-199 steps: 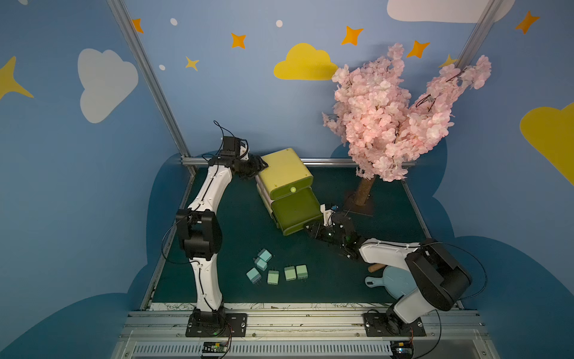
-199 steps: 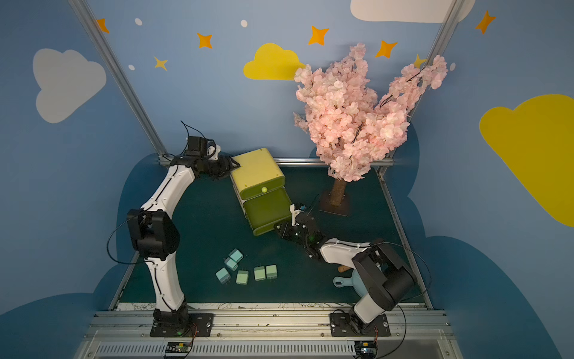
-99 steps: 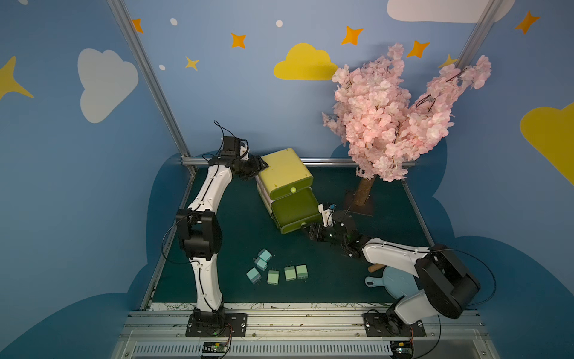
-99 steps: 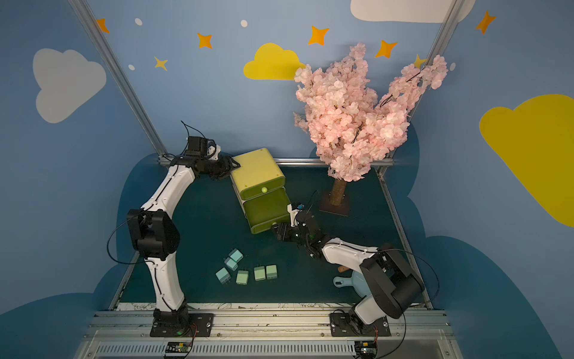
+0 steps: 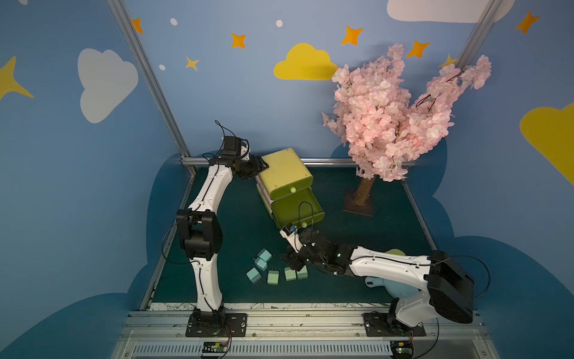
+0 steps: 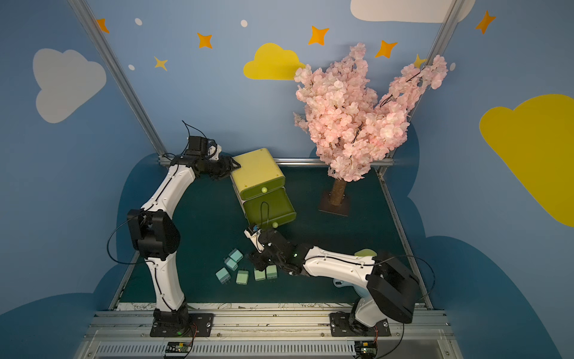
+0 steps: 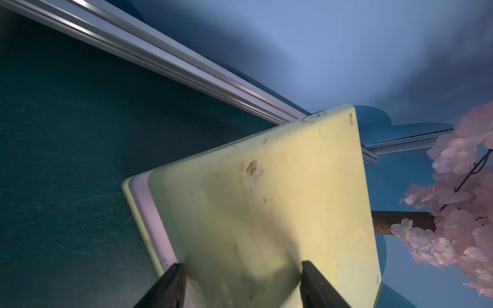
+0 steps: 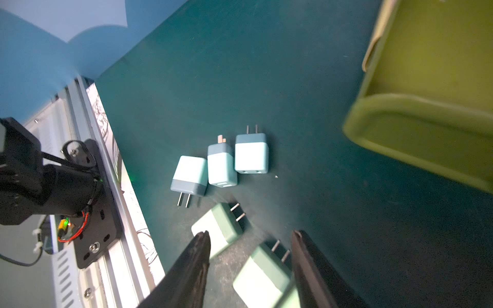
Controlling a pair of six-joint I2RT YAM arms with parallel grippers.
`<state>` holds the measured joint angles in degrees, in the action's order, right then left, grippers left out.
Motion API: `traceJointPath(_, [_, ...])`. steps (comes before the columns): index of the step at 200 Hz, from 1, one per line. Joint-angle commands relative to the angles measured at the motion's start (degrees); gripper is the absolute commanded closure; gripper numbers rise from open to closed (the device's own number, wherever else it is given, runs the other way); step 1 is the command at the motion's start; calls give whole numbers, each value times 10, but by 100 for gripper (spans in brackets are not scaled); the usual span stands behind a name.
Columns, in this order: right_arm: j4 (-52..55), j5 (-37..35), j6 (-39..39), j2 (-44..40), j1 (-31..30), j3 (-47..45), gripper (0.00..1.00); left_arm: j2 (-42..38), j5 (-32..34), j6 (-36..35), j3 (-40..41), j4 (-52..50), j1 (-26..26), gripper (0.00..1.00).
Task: Place the plugs into the drawer by color
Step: Pick up the plug from the center of the board.
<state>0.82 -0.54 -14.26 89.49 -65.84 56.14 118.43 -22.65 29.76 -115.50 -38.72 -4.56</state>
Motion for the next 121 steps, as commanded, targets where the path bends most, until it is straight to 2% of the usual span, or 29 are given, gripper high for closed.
traceJointPath(1, [56,-19,60,57,-31,72,47,10,14,-18,-3,-51,-2,31])
traceJointPath(62, [168,-10,76,209,-56,240,49,11,10,-15,0,-51,2,31])
traceJointPath(121, [202,-23,74,261,-56,286,49,11,10,-13,4,-48,2,31])
